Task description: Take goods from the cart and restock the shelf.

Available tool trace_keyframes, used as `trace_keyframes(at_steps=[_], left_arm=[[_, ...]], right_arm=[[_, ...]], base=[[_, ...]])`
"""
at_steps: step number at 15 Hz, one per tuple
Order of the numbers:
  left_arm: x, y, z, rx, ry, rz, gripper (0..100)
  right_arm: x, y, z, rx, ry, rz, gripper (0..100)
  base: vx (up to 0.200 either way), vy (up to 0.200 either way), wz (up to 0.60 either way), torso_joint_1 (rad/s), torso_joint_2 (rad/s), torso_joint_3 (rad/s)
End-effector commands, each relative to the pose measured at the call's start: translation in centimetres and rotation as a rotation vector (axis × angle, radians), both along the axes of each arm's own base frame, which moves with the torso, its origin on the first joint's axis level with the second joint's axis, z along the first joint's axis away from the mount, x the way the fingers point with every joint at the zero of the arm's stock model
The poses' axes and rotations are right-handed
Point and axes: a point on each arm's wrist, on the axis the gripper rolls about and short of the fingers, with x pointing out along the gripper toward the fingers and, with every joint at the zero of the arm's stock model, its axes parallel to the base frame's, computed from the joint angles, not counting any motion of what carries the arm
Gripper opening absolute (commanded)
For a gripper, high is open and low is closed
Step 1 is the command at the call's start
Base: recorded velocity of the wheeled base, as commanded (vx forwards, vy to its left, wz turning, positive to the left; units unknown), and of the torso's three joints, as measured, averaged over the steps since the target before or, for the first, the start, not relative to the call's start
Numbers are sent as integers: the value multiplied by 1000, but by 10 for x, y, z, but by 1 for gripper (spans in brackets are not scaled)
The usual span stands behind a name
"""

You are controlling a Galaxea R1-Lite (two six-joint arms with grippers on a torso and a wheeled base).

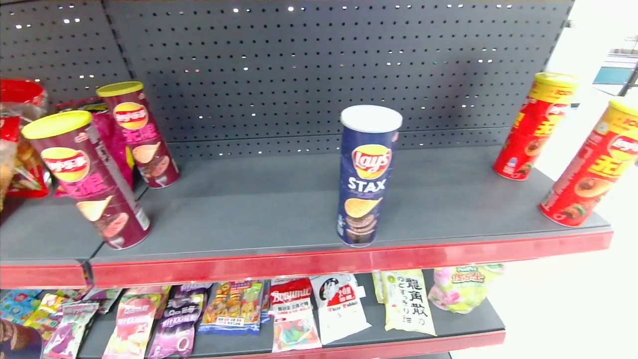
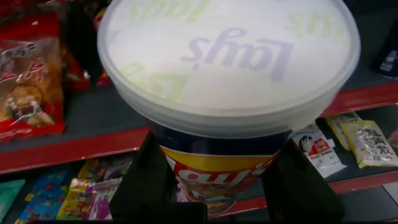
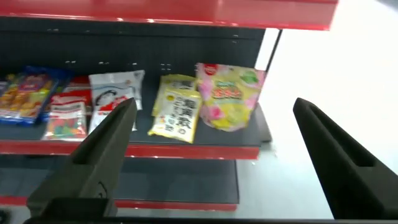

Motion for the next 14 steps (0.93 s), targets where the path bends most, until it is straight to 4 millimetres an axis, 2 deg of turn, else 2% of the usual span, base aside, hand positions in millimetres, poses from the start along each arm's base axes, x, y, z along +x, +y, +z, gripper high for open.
trace_keyframes(at_steps=[1,3,8,11,14], left_arm=[[0,0,0,0,-2,-1,0],[0,0,0,0,-2,-1,0],[0,0,0,0,-2,-4,0],[1,0,2,-1,-15,-6,0],[6,0,3,0,-1,-7,0]], right_arm=[[0,0,0,0,2,3,100],[0,0,0,0,2,3,100],[1,0,-1,11,-2,5,100],[8,0,-4,5,-93,4,100],[9,0,-5,23,-101,6,100]], base=[[0,0,-600,12,2,7],[0,0,-600,2,3,2],[0,0,0,0,0,0],[0,0,0,0,0,0],[0,0,0,0,0,0]])
